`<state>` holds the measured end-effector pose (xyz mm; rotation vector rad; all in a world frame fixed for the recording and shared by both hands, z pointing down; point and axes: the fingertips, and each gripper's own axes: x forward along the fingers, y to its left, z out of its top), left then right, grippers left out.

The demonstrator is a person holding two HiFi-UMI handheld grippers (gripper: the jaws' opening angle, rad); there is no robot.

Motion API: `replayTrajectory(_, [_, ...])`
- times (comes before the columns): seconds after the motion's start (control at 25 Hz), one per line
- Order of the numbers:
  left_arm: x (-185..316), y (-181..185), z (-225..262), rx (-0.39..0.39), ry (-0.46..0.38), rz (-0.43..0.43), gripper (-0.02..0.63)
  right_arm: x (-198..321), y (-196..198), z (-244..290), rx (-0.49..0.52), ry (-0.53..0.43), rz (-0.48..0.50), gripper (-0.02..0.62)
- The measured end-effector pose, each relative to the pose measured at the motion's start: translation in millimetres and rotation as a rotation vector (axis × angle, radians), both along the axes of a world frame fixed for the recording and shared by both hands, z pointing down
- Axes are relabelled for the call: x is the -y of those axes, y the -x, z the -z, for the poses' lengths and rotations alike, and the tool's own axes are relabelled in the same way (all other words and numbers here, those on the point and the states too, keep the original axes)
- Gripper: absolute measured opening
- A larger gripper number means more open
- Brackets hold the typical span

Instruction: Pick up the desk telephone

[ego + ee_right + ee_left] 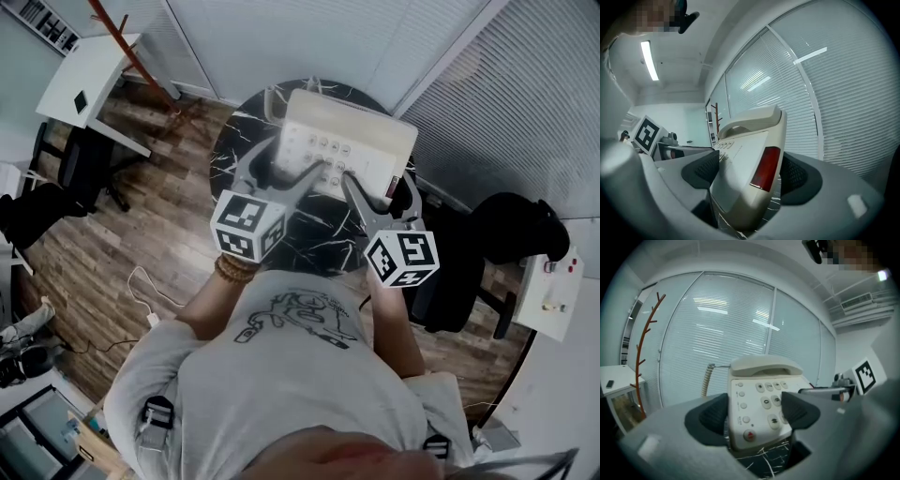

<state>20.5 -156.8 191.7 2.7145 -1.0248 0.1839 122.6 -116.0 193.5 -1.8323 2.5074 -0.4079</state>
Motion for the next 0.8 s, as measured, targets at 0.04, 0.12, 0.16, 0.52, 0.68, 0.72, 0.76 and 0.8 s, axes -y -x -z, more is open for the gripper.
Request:
replayTrajectory(0.04, [-0.4,-0.9,1.8,-0.002,-0.003,0.0,0.357,-0.4,-0.9,1.9,-0.002,-0.003,-0.001,0.394])
replayTrajectory(0.12, [-1.0,-2.8,4.0,-0.004,-0.007,0.0,0.357,-1.0,-2.7,4.2,-0.004,-0.008,-0.002,0.394])
replayTrajectory(0.16, [-1.1,-3.3,4.5,-0.005,-0.009,-0.001,0.357,-1.1,-3.2,4.6,-0.004,-0.009,-0.002,0.394])
replayTrajectory(0.52, [2.1,-5.0,0.9,-0.005,-0.008,0.006,0.357,3.0,-5.0,1.5,-0.006,-0.012,0.001,0.393])
replayTrajectory(0.68, [2.0,-6.2,-0.7,0.0,-0.007,0.006,0.357,2.9,-6.5,-0.5,-0.001,-0.01,-0.001,0.393])
replayTrajectory(0.72, [1.9,-6.4,-0.7,0.001,-0.007,0.006,0.357,2.8,-6.7,-0.8,0.0,-0.01,-0.001,0.393])
replayTrajectory(0.76, [2.0,-6.5,-0.6,0.002,-0.007,0.006,0.356,2.9,-6.8,-0.8,0.002,-0.01,-0.002,0.394])
replayTrajectory(0.8, [2.1,-6.3,-0.5,0.003,-0.007,0.006,0.356,3.0,-6.6,-0.7,0.004,-0.009,-0.002,0.393])
